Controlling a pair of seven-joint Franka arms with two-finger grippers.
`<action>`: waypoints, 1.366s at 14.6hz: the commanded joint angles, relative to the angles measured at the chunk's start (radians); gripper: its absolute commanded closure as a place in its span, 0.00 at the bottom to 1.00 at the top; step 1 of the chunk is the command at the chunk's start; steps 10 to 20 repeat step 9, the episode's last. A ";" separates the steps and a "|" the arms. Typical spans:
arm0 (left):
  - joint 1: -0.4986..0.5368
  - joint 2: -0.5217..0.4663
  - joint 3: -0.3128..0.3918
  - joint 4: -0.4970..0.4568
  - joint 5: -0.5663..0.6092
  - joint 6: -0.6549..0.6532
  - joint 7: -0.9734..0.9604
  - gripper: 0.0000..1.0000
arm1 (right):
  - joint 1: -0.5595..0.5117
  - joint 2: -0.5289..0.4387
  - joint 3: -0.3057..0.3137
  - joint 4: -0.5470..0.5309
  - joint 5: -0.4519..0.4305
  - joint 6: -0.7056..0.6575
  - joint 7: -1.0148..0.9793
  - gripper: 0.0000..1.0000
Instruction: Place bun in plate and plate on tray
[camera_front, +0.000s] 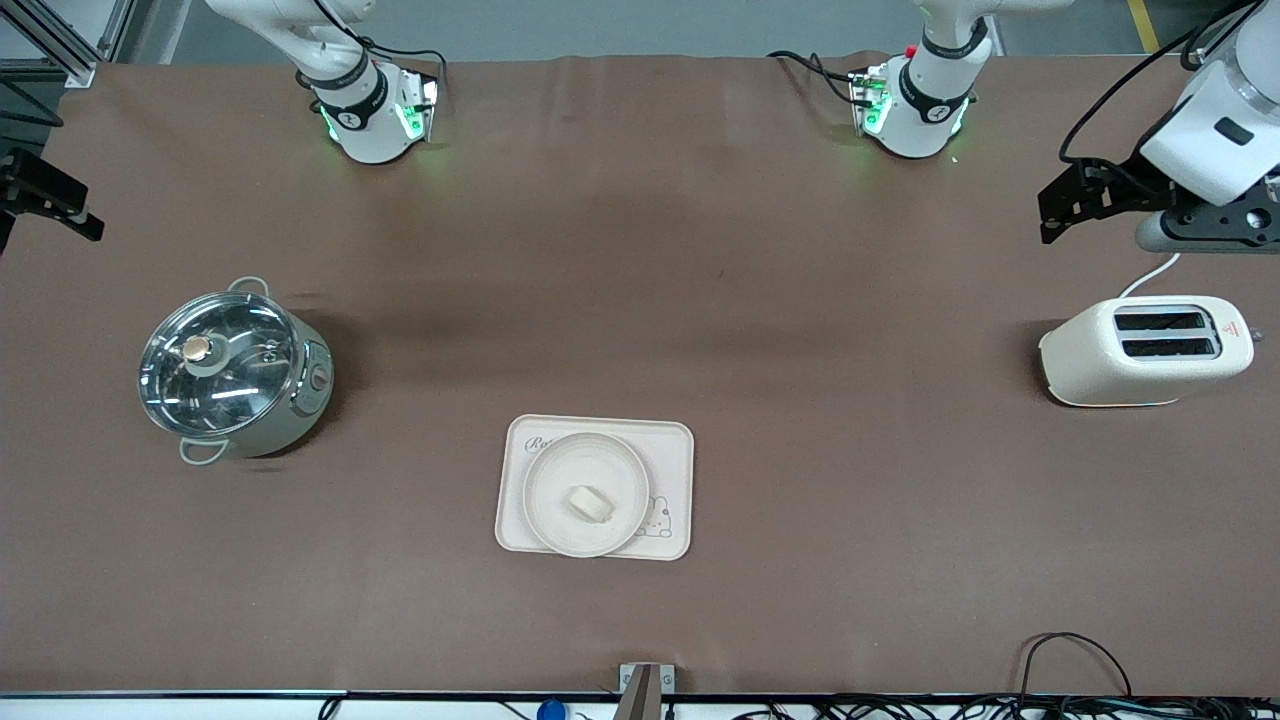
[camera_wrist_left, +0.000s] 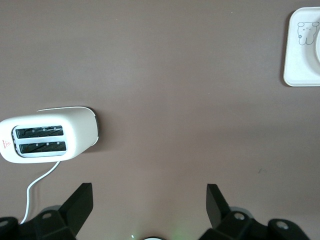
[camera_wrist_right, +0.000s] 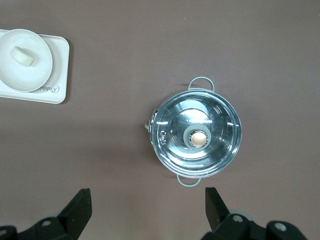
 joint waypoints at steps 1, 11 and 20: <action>0.008 -0.012 -0.004 0.006 -0.018 -0.012 0.008 0.00 | -0.025 -0.016 0.039 -0.031 -0.042 0.019 -0.005 0.00; 0.022 -0.012 0.007 0.007 -0.018 -0.020 0.014 0.00 | -0.017 -0.010 0.039 -0.029 -0.042 0.033 -0.011 0.00; 0.022 -0.012 0.007 0.007 -0.018 -0.020 0.014 0.00 | -0.017 -0.010 0.039 -0.029 -0.042 0.033 -0.011 0.00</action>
